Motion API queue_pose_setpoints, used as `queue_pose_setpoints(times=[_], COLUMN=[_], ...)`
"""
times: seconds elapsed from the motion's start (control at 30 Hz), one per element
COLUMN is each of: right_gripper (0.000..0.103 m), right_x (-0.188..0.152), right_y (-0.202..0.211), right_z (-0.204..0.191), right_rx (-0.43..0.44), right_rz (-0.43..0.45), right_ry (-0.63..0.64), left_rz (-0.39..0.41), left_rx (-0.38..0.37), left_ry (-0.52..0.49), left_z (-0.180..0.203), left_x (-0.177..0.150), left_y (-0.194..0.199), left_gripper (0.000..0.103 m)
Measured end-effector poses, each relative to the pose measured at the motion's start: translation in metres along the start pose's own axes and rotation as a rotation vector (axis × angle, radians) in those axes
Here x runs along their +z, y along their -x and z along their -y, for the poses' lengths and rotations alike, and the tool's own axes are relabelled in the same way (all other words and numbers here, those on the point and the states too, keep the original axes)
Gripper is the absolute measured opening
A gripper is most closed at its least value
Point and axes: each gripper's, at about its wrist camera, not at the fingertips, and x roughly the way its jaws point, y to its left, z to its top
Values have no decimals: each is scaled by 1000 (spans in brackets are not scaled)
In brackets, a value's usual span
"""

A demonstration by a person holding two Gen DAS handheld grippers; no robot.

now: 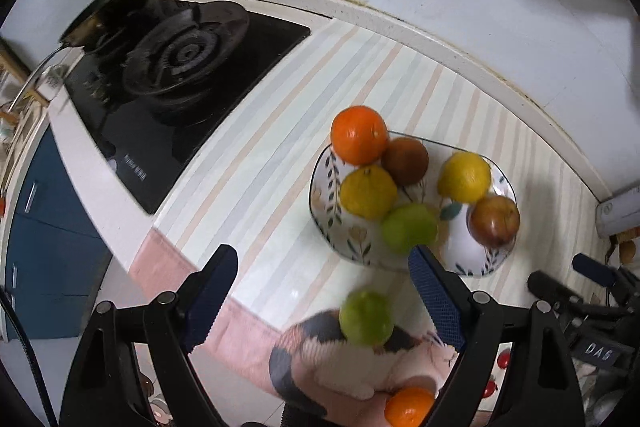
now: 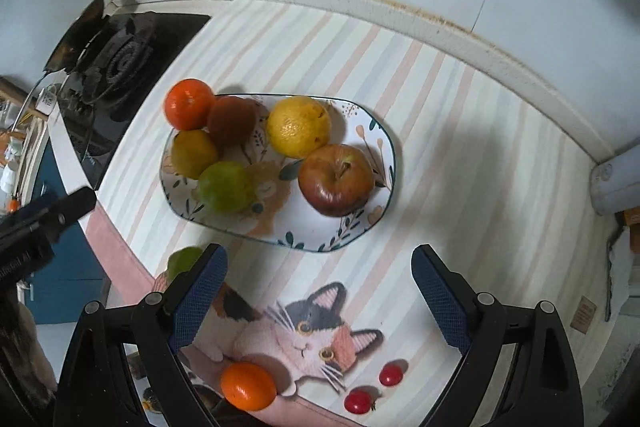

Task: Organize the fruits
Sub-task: 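Withdraw both open tools from the plate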

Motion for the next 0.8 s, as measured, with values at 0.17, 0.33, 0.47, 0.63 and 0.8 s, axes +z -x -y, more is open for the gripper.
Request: queue_pose_setpoints(times=[0.17,0.33,0.47,0.63,0.8], right_gripper=[95,95,95,95,95], right_x=[-22,-41,-58,-75,-86], right_y=[35,70,100,130,153], right_z=[-2,-6,-8,-8,-2], right_rx=[1,4,10,20,31], right_rz=[58,106,144,182,211], right_ry=[11,27,33,34,22], left_rz=[47,97,134,171,201], left_rx=[-7,-27,-51,-78,-94], left_ry=[-4,-12,-25,-40,-50], left_z=[3,8,14,20,24], left_x=[-28,-48,-60,-69,-78], left_y=[29,61,87,117,139], left_gripper=[87,87,87,87,87])
